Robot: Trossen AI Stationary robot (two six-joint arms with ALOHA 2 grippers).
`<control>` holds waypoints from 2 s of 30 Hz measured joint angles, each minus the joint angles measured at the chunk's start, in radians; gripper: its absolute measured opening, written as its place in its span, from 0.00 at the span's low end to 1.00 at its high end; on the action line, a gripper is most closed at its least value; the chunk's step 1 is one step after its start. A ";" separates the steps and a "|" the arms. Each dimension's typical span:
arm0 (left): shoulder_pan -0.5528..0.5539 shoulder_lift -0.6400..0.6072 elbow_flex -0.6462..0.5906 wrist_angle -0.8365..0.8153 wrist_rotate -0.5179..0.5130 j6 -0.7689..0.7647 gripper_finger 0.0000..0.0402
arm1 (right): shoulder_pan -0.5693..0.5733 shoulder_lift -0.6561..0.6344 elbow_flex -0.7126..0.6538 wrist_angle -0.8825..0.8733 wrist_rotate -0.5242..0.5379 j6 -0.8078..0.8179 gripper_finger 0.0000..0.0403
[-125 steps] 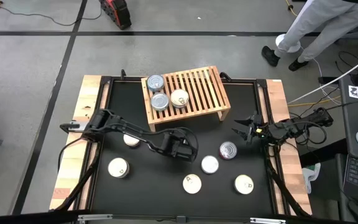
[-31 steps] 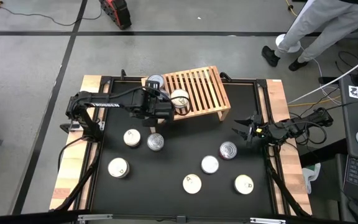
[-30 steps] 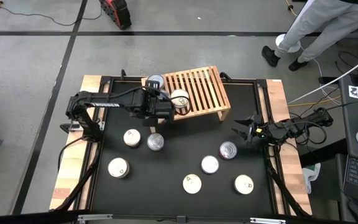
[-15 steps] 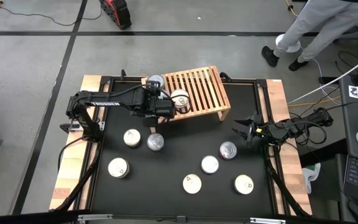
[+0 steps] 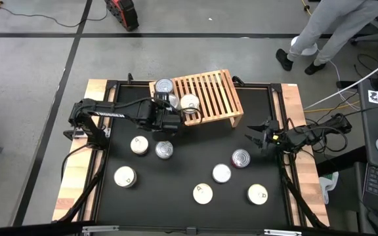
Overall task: Stack canned seafood by type on shelf
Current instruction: Put the red tuna can on the shelf
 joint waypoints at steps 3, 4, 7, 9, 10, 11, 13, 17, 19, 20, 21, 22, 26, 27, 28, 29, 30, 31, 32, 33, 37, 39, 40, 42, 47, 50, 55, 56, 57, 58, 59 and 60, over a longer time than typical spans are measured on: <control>-0.021 0.000 0.000 0.073 0.000 0.005 0.61 | 0.000 0.000 0.000 0.083 -0.053 -0.095 0.60; -0.028 0.000 0.000 0.100 0.000 0.010 0.61 | 0.000 0.001 0.000 0.108 -0.068 -0.123 0.60; -0.042 0.000 0.000 0.184 0.000 0.025 0.61 | 0.000 0.010 0.000 0.172 -0.109 -0.202 0.60; -0.047 0.000 0.000 0.235 0.002 0.023 0.61 | 0.000 0.020 0.005 0.197 -0.134 -0.249 0.60; -0.048 0.000 0.000 0.256 0.002 0.016 0.61 | 0.000 0.029 0.013 0.190 -0.143 -0.262 0.60; -0.048 0.000 0.000 0.274 0.002 0.007 0.61 | 0.000 0.042 0.026 0.182 -0.146 -0.274 0.60; -0.048 0.000 0.000 0.300 0.003 -0.003 0.61 | 0.000 0.074 0.058 0.172 -0.146 -0.298 0.60; -0.046 0.000 0.000 0.304 0.006 -0.004 0.61 | 0.000 0.175 0.153 0.106 -0.178 -0.352 0.60; -0.046 0.000 0.000 0.304 0.006 -0.005 0.61 | 0.000 0.243 0.210 0.040 -0.197 -0.354 0.60; -0.046 0.000 0.000 0.304 0.006 -0.005 0.61 | 0.000 0.280 0.239 0.000 -0.205 -0.353 0.60; -0.046 0.000 0.000 0.305 0.006 -0.005 0.61 | 0.000 0.319 0.267 -0.047 -0.219 -0.353 0.60; -0.046 0.000 0.000 0.306 0.005 -0.005 0.61 | 0.000 0.358 0.294 -0.089 -0.235 -0.354 0.60; -0.046 0.000 0.000 0.311 0.006 -0.006 0.61 | 0.000 0.527 0.398 -0.223 -0.333 -0.352 0.60; -0.046 0.000 0.000 0.311 0.005 -0.007 0.61 | 0.000 0.569 0.420 -0.249 -0.362 -0.352 0.60; -0.046 0.000 0.000 0.311 0.005 -0.007 0.61 | 0.000 0.609 0.440 -0.271 -0.392 -0.352 0.60; -0.046 0.000 0.000 0.311 0.005 -0.007 0.61 | 0.000 0.651 0.461 -0.293 -0.428 -0.352 0.60; -0.046 0.000 0.000 0.311 0.005 -0.007 0.61 | 0.001 0.687 0.479 -0.313 -0.466 -0.352 0.60; -0.046 0.000 0.000 0.311 0.005 -0.007 0.61 | 0.002 0.719 0.494 -0.332 -0.499 -0.351 0.60; -0.046 0.000 0.000 0.311 0.006 -0.006 0.61 | 0.002 0.753 0.510 -0.351 -0.529 -0.352 0.60; -0.046 0.000 0.000 0.311 0.005 -0.006 0.61 | 0.002 0.788 0.526 -0.364 -0.555 -0.352 0.60; -0.046 0.000 0.000 0.311 0.005 -0.006 0.61 | 0.002 0.915 0.563 -0.444 -0.615 -0.352 0.60; -0.046 0.000 0.000 0.311 0.005 -0.006 0.61 | 0.002 0.966 0.580 -0.467 -0.625 -0.352 0.60; -0.046 0.000 0.000 0.311 0.005 -0.006 0.61 | 0.002 0.990 0.583 -0.484 -0.628 -0.351 0.60; -0.046 0.000 0.000 0.311 0.005 -0.006 0.61 | 0.002 1.036 0.586 -0.502 -0.632 -0.352 0.60; -0.046 0.000 0.000 0.311 0.005 -0.006 0.61 | 0.028 1.119 0.588 -0.501 -0.659 -0.328 0.60; -0.046 0.000 0.000 0.311 0.005 -0.006 0.61 | 0.077 1.155 0.588 -0.502 -0.661 -0.326 0.60; -0.046 0.000 0.000 0.311 0.005 0.005 0.61 | 0.166 1.208 0.588 -0.505 -0.560 -0.274 0.60; -0.046 0.000 0.000 0.311 0.005 0.006 0.61 | 0.180 1.220 0.588 -0.507 -0.534 -0.261 0.60; -0.046 0.000 0.000 0.311 0.005 0.006 0.61 | 0.192 1.232 0.588 -0.508 -0.511 -0.246 0.60; -0.046 0.000 0.000 0.311 0.005 0.007 0.61 | 0.204 1.246 0.588 -0.514 -0.499 -0.236 0.60; -0.046 0.000 0.000 0.311 0.005 0.007 0.61 | 0.213 1.261 0.588 -0.521 -0.491 -0.225 0.60; -0.046 0.000 0.000 0.311 0.005 0.007 0.61 | 0.220 1.277 0.588 -0.527 -0.485 -0.217 0.60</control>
